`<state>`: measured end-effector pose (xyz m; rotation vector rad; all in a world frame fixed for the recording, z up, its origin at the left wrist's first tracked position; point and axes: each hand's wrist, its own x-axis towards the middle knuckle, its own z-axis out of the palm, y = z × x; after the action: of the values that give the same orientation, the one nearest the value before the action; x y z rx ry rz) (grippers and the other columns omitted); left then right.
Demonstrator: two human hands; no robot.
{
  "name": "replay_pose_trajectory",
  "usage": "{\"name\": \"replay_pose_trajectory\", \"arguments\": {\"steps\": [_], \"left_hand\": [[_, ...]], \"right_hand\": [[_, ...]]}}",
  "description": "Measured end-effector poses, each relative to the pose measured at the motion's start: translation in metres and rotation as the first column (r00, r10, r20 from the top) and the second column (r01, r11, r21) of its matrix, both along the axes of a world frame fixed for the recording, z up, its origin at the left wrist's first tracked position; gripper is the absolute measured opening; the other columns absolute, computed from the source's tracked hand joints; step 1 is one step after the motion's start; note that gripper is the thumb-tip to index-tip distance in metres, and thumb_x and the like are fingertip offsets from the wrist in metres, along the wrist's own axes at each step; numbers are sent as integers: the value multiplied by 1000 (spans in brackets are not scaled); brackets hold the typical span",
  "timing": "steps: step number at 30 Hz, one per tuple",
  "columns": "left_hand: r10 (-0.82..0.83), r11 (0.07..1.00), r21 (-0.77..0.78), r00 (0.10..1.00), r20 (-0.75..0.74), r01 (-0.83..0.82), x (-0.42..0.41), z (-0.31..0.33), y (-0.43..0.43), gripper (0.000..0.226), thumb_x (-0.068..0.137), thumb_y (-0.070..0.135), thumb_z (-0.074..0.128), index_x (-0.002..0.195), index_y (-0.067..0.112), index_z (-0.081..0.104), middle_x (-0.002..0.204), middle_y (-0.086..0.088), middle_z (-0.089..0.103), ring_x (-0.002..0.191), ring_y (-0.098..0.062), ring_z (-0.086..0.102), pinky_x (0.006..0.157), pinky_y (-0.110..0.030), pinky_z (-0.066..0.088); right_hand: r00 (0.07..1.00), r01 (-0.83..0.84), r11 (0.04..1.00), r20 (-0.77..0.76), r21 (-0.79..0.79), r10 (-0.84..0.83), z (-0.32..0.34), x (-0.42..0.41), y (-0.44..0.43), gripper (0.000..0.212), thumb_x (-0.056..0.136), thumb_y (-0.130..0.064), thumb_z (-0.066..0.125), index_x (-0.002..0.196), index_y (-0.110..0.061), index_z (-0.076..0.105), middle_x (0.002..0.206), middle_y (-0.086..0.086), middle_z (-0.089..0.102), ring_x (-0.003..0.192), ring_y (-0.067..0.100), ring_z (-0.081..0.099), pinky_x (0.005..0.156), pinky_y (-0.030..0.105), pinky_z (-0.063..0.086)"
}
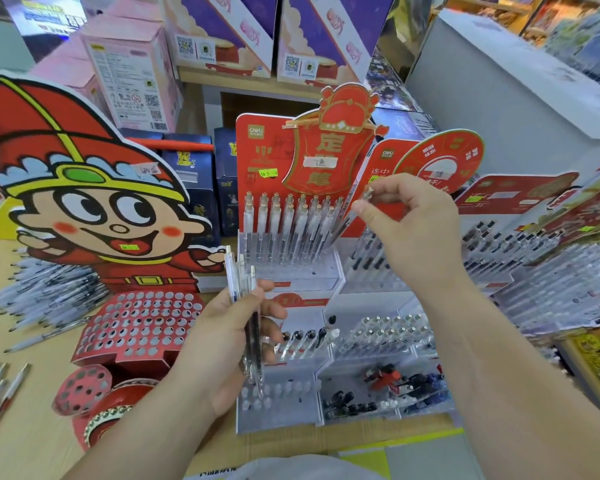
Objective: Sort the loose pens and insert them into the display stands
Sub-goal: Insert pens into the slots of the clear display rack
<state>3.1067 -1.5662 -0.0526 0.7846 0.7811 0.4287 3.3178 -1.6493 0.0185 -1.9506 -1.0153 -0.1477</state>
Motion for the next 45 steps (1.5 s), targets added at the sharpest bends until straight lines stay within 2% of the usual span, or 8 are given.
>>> {"name": "replay_pose_trajectory", "arguments": {"steps": [6,15,29,34,38,41,43,45], "left_hand": [[3,1000,6,1000,8,-3,-2,-2,2,23,104,20,52,121,11,64,81,-14,66,59,-23,54,44,-29,42],[-10,1000,14,1000,26,10,-1,-1,0,24,103,19,52,122,10,63,81,-14,66,59,-22,56,43,-29,43],[-51,998,43,998,26,50,0,-2,-3,23,103,18,51,121,10,64,82,-15,65,62,-24,53,43,-29,44],[-89,995,40,995,45,87,-2,-4,-4,22,103,17,52,118,10,66,82,-14,65,58,-22,53,45,-30,41],[-132,990,71,987,88,125,-5,-3,-4,23,101,15,53,117,7,66,79,-16,63,51,-20,49,42,-27,36],[-180,980,112,977,113,167,-6,-2,-6,24,95,18,58,115,7,67,78,-15,64,49,-20,46,42,-26,33],[-208,970,154,970,129,187,-8,0,-7,22,91,20,61,108,9,70,77,-15,64,47,-21,44,42,-26,33],[-232,959,199,964,130,204,-10,1,-8,17,91,20,61,97,7,69,71,-15,64,45,-20,42,43,-26,33]], "right_hand": [[999,24,1000,43,-8,-23,0,2,7,23,82,-33,80,84,-45,60,81,-22,65,88,15,65,84,47,54],[997,49,998,56,-26,-48,-6,6,7,15,83,-34,79,93,-36,67,85,-20,67,90,17,65,83,46,54],[982,81,920,188,-383,-8,-11,6,21,21,81,-42,80,98,-31,73,72,-20,61,93,19,58,87,46,49],[963,152,915,264,-373,-52,-13,1,18,30,77,-46,81,100,-29,73,78,-16,68,95,20,56,85,47,49],[918,125,984,392,-129,-66,-6,-18,4,25,83,-45,75,96,-23,72,85,-13,69,90,15,56,84,35,46],[987,-103,979,107,-178,123,-1,-48,-4,12,87,-36,74,95,-28,72,81,-20,66,78,2,60,73,15,47],[948,-263,932,-248,-251,201,-5,-65,-6,14,84,-35,78,96,-28,74,78,-15,69,75,4,64,68,17,52],[863,-344,911,-459,-226,212,-12,-73,-6,18,80,-35,82,94,-26,75,78,-7,72,73,12,67,68,25,57]]}}
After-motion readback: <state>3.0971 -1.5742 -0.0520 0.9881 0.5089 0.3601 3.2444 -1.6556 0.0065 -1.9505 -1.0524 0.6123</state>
